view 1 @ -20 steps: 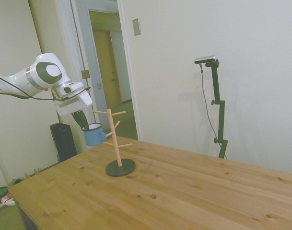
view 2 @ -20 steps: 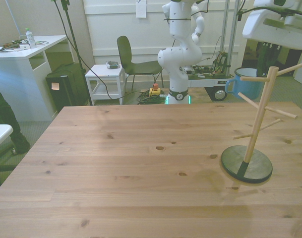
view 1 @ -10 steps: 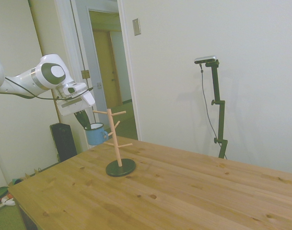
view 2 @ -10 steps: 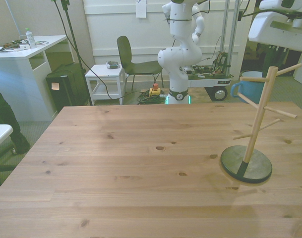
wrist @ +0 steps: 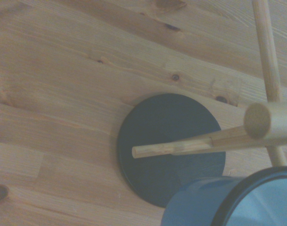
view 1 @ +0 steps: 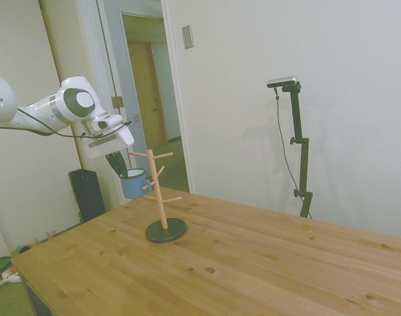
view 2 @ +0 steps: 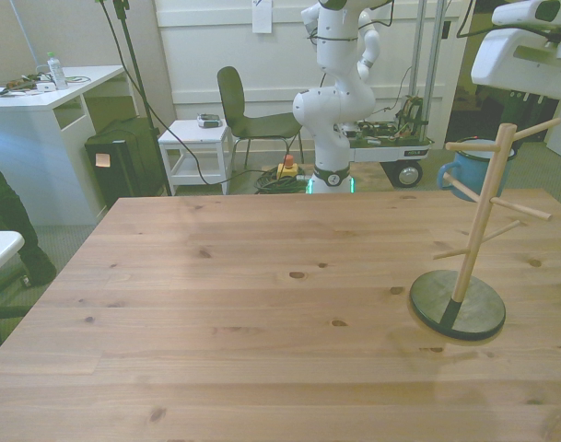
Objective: Hang the mug
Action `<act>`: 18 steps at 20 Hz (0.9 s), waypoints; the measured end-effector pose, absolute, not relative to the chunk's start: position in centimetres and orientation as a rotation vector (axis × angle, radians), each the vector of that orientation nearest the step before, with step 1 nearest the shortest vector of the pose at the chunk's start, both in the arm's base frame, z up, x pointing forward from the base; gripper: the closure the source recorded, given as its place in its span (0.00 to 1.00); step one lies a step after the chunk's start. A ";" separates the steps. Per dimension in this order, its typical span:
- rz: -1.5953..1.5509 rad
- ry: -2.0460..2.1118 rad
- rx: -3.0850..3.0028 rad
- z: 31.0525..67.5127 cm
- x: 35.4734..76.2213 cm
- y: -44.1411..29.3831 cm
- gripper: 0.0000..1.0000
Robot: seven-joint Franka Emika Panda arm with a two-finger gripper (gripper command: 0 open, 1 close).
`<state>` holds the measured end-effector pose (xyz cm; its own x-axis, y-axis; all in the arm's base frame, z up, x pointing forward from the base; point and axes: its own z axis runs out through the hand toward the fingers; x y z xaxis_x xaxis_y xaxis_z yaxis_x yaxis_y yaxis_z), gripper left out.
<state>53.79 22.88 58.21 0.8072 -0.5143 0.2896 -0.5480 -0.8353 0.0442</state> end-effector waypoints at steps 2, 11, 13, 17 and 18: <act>0.412 -0.868 2.866 58.3 54.2 23.0 0.00; 0.418 -0.882 2.866 58.3 54.4 23.0 0.00; 0.419 -0.881 2.867 58.3 54.4 23.0 0.00; 0.432 -0.877 2.870 58.8 54.0 23.2 0.00; 0.434 -0.876 2.870 58.9 53.9 23.2 0.00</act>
